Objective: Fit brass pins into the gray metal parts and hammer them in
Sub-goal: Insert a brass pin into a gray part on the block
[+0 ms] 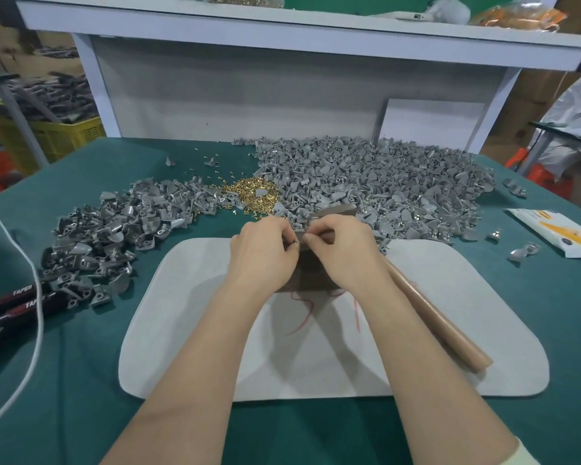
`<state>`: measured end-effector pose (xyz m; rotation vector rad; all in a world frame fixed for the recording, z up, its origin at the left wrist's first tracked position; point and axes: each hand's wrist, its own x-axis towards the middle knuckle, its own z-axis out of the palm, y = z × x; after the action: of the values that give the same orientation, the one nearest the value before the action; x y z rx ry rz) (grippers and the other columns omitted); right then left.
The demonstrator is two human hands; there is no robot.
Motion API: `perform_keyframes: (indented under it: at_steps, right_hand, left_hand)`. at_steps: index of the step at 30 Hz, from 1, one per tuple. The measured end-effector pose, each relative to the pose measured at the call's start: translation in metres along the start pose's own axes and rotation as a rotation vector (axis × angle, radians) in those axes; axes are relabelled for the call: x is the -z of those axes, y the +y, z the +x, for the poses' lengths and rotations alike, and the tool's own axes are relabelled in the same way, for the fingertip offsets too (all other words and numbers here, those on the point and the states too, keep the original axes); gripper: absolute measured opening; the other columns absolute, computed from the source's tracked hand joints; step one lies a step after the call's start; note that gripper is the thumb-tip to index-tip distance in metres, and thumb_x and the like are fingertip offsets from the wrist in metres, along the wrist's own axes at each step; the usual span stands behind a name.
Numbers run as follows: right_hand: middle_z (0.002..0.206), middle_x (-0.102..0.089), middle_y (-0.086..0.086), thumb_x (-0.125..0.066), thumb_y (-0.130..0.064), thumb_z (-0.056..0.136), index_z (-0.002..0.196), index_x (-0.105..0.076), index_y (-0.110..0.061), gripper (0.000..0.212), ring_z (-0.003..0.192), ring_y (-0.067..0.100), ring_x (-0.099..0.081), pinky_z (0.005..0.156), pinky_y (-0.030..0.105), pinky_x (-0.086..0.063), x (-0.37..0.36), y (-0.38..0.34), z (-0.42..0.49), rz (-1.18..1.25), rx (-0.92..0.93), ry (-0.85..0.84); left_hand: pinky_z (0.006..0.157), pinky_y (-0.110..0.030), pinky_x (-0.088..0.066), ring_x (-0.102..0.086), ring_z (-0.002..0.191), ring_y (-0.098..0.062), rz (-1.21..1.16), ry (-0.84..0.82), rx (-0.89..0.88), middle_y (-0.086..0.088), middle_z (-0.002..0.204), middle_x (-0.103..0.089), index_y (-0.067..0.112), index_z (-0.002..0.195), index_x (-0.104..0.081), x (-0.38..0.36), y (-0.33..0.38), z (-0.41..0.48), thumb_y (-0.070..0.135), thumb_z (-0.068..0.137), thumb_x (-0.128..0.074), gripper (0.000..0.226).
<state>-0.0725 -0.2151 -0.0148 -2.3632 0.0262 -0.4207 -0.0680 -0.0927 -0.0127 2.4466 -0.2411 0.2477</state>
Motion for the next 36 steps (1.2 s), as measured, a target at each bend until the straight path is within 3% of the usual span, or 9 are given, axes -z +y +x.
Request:
perform_keyframes:
  at_steps: [4, 12, 21, 25, 32, 36]
  right_hand:
    - [0.096, -0.067, 0.007, -0.062, -0.016, 0.087, 0.090, -0.069, -0.012, 0.008, 0.099, 0.024, -0.058, 0.089, 0.037, -0.044, -0.007, -0.005, -0.004, -0.053, 0.016, 0.049]
    - [0.107, -0.059, 0.011, -0.052, -0.014, 0.091, 0.095, -0.064, -0.008, 0.014, 0.104, 0.026, -0.052, 0.083, 0.031, -0.034, -0.014, -0.012, -0.005, -0.216, 0.020, 0.068]
    - [0.096, -0.067, 0.010, -0.058, -0.014, 0.089, 0.091, -0.067, -0.010, 0.010, 0.093, 0.028, -0.059, 0.083, 0.034, -0.046, -0.009, -0.011, -0.004, -0.087, -0.019, 0.058]
    - [0.088, -0.068, 0.006, -0.062, -0.016, 0.087, 0.087, -0.069, -0.012, 0.008, 0.090, 0.024, -0.058, 0.077, 0.029, -0.043, -0.008, -0.007, -0.004, -0.054, -0.027, 0.062]
    - [0.088, -0.072, 0.011, -0.060, -0.015, 0.090, 0.086, -0.072, -0.006, 0.016, 0.090, 0.028, -0.062, 0.083, 0.037, -0.046, 0.001, 0.002, 0.002, 0.029, 0.009, 0.021]
    - [0.088, -0.072, 0.008, -0.060, -0.015, 0.089, 0.088, -0.072, -0.009, 0.014, 0.089, 0.024, -0.063, 0.082, 0.033, -0.046, 0.000, 0.004, 0.002, 0.029, 0.019, 0.014]
  left_hand:
    - [0.089, -0.041, -0.045, -0.055, 0.101, -0.029, -0.003, 0.004, 0.008, -0.001, 0.095, -0.065, 0.024, 0.079, -0.058, -0.001, 0.000, 0.000, 0.019, 0.087, -0.060, 0.009]
    - [0.087, -0.041, -0.046, -0.055, 0.100, -0.032, -0.020, -0.007, 0.025, -0.008, 0.096, -0.067, 0.025, 0.074, -0.054, -0.003, 0.001, 0.001, 0.017, 0.087, -0.058, 0.015]
    - [0.088, -0.041, -0.046, -0.056, 0.100, -0.032, -0.019, 0.001, 0.016, -0.006, 0.093, -0.066, 0.019, 0.079, -0.061, -0.002, 0.002, 0.000, 0.016, 0.087, -0.059, 0.009]
    - [0.089, -0.041, -0.046, -0.055, 0.101, -0.030, 0.001, -0.002, 0.009, -0.004, 0.096, -0.066, 0.023, 0.078, -0.057, -0.001, 0.002, -0.001, 0.018, 0.087, -0.059, 0.011]
    - [0.088, -0.040, -0.046, -0.056, 0.101, -0.028, 0.015, 0.012, 0.002, -0.001, 0.096, -0.066, 0.026, 0.077, -0.055, -0.001, 0.001, 0.000, 0.021, 0.088, -0.061, 0.013]
    - [0.089, -0.041, -0.045, -0.055, 0.101, -0.029, 0.007, 0.014, 0.001, -0.001, 0.095, -0.065, 0.026, 0.077, -0.055, -0.002, 0.001, 0.000, 0.021, 0.088, -0.060, 0.013]
